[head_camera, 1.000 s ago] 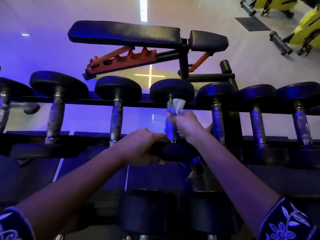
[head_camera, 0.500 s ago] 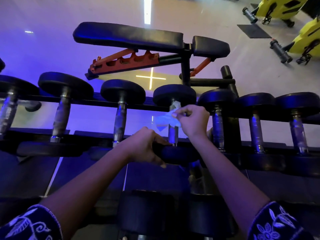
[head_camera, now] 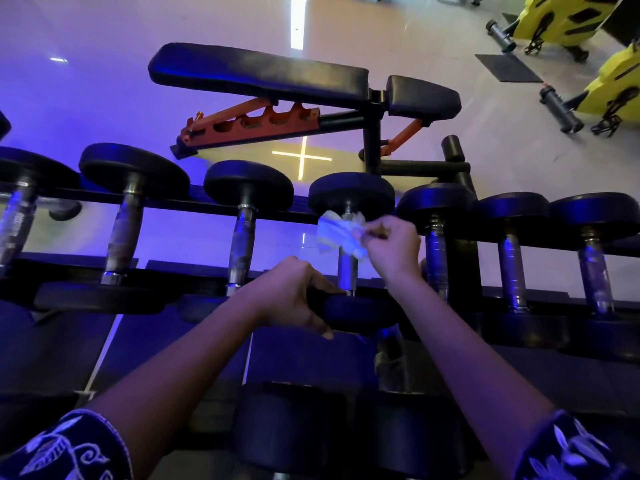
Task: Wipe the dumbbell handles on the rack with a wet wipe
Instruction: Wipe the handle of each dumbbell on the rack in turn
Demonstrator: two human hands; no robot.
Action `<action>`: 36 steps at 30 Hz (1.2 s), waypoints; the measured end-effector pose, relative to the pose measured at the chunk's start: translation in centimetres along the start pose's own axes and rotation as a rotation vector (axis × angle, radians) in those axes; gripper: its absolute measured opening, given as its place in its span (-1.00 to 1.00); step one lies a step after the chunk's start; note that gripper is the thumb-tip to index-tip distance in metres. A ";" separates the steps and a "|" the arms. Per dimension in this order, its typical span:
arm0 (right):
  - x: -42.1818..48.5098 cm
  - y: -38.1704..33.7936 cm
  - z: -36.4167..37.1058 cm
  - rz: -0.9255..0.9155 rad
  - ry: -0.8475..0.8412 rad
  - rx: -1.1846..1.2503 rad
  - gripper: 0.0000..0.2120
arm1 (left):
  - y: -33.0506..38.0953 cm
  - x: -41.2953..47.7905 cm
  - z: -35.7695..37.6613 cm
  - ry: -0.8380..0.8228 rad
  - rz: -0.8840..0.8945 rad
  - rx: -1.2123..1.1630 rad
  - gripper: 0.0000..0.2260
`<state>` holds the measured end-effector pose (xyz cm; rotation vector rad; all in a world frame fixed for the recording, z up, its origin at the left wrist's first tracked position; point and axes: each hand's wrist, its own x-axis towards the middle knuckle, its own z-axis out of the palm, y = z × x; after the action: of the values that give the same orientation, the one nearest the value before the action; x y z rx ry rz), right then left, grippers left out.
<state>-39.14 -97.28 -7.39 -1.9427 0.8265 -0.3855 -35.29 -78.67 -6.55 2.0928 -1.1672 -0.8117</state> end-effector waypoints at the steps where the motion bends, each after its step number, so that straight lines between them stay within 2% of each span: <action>1: -0.9 0.9 -0.4 0.038 -0.047 -0.054 -0.93 | 0.0 0.0 0.0 -0.001 0.000 0.000 -0.53; 3: -2.7 2.1 -1.0 0.128 -0.141 -0.051 -0.91 | -0.1 0.1 0.0 0.002 0.003 0.017 -0.52; 4: -3.0 2.3 -1.1 0.183 -0.161 0.032 -0.90 | -0.1 0.1 0.0 0.002 0.003 0.020 -0.52; 9: 1.2 -0.8 1.2 0.622 -0.172 0.890 -0.71 | 0.1 0.1 0.0 -0.013 0.003 0.011 -0.52; 11: 1.7 -0.7 1.9 0.697 -0.309 0.972 -0.66 | 0.0 0.1 0.0 -0.007 0.001 0.012 -0.52; 13: 0.7 0.5 1.7 0.693 -0.471 0.965 -0.61 | -0.1 0.1 0.1 -0.004 -0.002 0.011 -0.50; 15: 0.1 1.5 0.9 0.662 -0.537 0.864 -0.56 | -0.2 0.2 0.2 0.001 -0.001 0.012 -0.49; 17: 0.3 0.6 0.4 0.619 -0.517 0.774 -0.60 | -0.1 0.2 0.1 0.001 -0.001 0.011 -0.50; 20: 1.7 -1.3 0.8 0.595 -0.385 0.806 -0.56 | 0.1 0.2 0.0 -0.011 -0.012 -0.003 -0.52; 21: 2.1 -1.4 1.1 0.576 -0.370 0.792 -0.60 | 0.2 0.1 -0.1 -0.015 -0.018 -0.004 -0.52; 23: 1.2 -0.8 1.2 0.536 -0.424 0.664 -0.69 | 0.3 0.1 -0.1 -0.015 -0.024 -0.004 -0.53; 25: -0.5 0.7 0.5 0.473 -0.504 0.490 -0.65 | 0.3 0.1 -0.2 -0.014 -0.022 0.007 -0.53; 27: -1.6 0.9 -0.9 0.341 -0.551 0.210 -0.63 | 0.3 0.1 -0.2 -0.018 -0.020 0.018 -0.52; 29: -0.9 0.2 -1.5 0.223 -0.421 -0.040 -0.71 | 0.3 0.2 -0.2 -0.021 -0.025 0.009 -0.52; 31: 0.4 -0.6 -0.9 0.173 -0.176 -0.099 -0.73 | 0.3 0.2 -0.2 -0.025 -0.030 -0.006 -0.53; 33: 0.4 -1.8 0.5 0.125 -0.004 -0.135 -0.79 | 0.4 0.2 -0.2 -0.029 -0.030 -0.002 -0.53; 36: -1.5 -2.4 1.3 0.054 0.053 -0.211 -0.82 | 0.5 0.1 -0.3 -0.022 -0.033 0.010 -0.55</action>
<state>-38.50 -94.66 -5.90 -2.1069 0.9856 -0.3295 -35.31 -78.97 -6.00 2.1211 -1.1535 -0.8481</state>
